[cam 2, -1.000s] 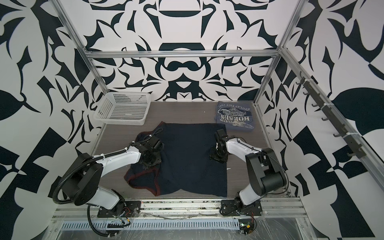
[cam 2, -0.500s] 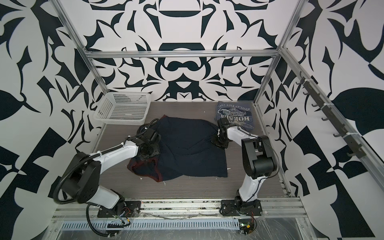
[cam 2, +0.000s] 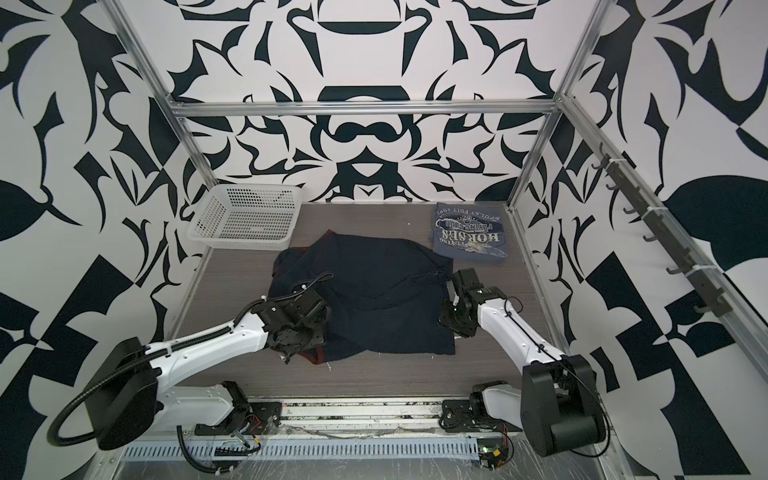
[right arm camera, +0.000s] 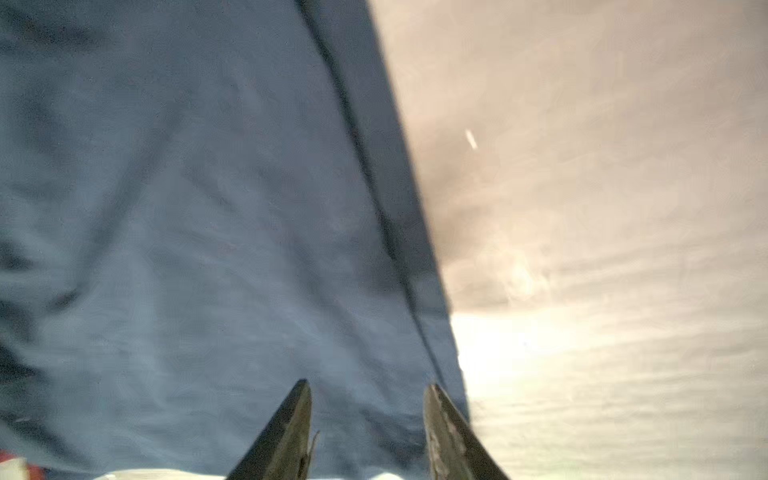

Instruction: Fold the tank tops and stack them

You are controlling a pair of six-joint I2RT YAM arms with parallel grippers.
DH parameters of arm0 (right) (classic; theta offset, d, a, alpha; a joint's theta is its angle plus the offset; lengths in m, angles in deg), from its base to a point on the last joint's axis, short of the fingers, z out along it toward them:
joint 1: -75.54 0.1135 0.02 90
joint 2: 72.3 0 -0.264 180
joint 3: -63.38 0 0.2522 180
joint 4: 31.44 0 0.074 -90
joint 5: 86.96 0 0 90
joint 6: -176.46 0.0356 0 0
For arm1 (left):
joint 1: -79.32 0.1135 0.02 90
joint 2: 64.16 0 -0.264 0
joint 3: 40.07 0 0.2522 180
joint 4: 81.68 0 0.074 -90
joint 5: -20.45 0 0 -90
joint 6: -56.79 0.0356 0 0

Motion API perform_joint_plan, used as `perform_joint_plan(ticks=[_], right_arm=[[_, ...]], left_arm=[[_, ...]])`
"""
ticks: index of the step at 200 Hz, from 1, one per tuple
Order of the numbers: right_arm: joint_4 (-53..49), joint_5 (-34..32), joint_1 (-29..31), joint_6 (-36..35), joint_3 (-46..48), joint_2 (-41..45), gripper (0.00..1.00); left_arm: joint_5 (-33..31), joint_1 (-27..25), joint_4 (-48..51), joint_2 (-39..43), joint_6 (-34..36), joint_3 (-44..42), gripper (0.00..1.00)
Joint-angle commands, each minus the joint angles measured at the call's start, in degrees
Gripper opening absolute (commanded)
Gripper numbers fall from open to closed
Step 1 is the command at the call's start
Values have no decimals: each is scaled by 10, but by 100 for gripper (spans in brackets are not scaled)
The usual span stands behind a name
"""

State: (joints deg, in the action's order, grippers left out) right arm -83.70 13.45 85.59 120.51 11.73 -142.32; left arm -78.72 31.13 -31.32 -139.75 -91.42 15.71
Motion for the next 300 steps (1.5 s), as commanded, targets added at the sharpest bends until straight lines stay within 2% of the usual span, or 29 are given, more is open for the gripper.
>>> perform_joint_plan(ticks=[1,51,69,99,127,157,176,211,255,272,300], right_arm=[[-18,-11,-2,35,17,18,49],[-24,-10,18,64,60,63,48],[-19,-1,23,67,68,62,45],[-26,-25,34,76,69,61,43],[-40,-51,39,82,63,69,47],[-40,-49,48,83,61,57,53],[-29,-35,53,81,64,49,53],[-23,-24,56,82,66,55,38],[-44,-41,57,79,50,78,6],[-59,-59,57,76,36,97,0],[-76,-87,57,72,16,125,0]], left_arm=[[11,-2,-12,-28,-25,-10,58],[5,-2,-52,-58,-31,-30,52],[0,-2,-61,-69,-31,-31,50],[-2,-1,-70,-84,-28,-30,47],[-1,-2,-76,-92,-26,-29,45],[-4,-2,-76,-96,-24,-27,44],[-3,-2,-77,-97,-24,-27,43],[-4,-2,-79,-98,-24,-28,38],[-6,-2,-90,-85,-21,-28,27],[-12,-2,-90,-72,-20,-29,20],[-27,-2,-78,-36,-15,-31,18]])
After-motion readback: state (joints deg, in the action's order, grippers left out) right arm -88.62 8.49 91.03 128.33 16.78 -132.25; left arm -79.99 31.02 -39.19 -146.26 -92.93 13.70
